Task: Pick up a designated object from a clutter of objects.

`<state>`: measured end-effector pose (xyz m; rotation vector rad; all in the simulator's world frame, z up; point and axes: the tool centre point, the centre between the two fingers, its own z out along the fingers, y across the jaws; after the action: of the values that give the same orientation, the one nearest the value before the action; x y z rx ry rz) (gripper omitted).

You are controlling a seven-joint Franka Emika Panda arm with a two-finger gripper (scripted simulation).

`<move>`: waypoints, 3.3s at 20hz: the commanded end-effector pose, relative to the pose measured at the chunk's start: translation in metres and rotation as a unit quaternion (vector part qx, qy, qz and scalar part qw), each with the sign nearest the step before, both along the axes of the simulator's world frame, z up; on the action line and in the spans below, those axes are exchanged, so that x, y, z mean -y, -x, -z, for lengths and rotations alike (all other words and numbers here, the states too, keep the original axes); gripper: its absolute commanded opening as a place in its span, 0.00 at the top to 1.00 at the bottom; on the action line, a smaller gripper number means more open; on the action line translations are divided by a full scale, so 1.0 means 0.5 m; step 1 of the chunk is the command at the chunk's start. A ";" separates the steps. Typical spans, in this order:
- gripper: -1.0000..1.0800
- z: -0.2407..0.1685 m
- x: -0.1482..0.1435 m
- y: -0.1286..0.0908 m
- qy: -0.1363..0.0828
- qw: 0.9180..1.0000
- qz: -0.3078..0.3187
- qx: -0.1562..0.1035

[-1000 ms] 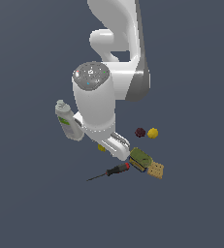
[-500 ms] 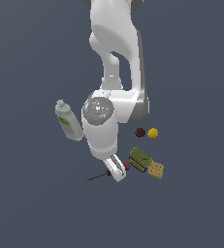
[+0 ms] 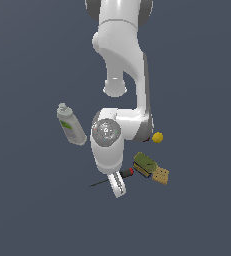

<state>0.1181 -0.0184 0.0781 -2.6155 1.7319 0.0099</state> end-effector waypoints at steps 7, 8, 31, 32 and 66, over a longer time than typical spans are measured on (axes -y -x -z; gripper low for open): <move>0.04 0.027 -0.001 -0.006 0.004 1.000 0.027 0.001; 0.04 0.026 -0.001 -0.005 0.003 1.000 0.025 0.001; 1.00 0.127 0.000 -0.006 0.004 1.000 0.028 0.001; 1.00 0.127 0.000 -0.006 0.004 1.000 0.028 0.001; 1.00 -0.298 0.208 0.110 0.002 1.000 0.029 0.001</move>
<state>0.0679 -0.1143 0.2098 -2.5657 1.8083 0.0054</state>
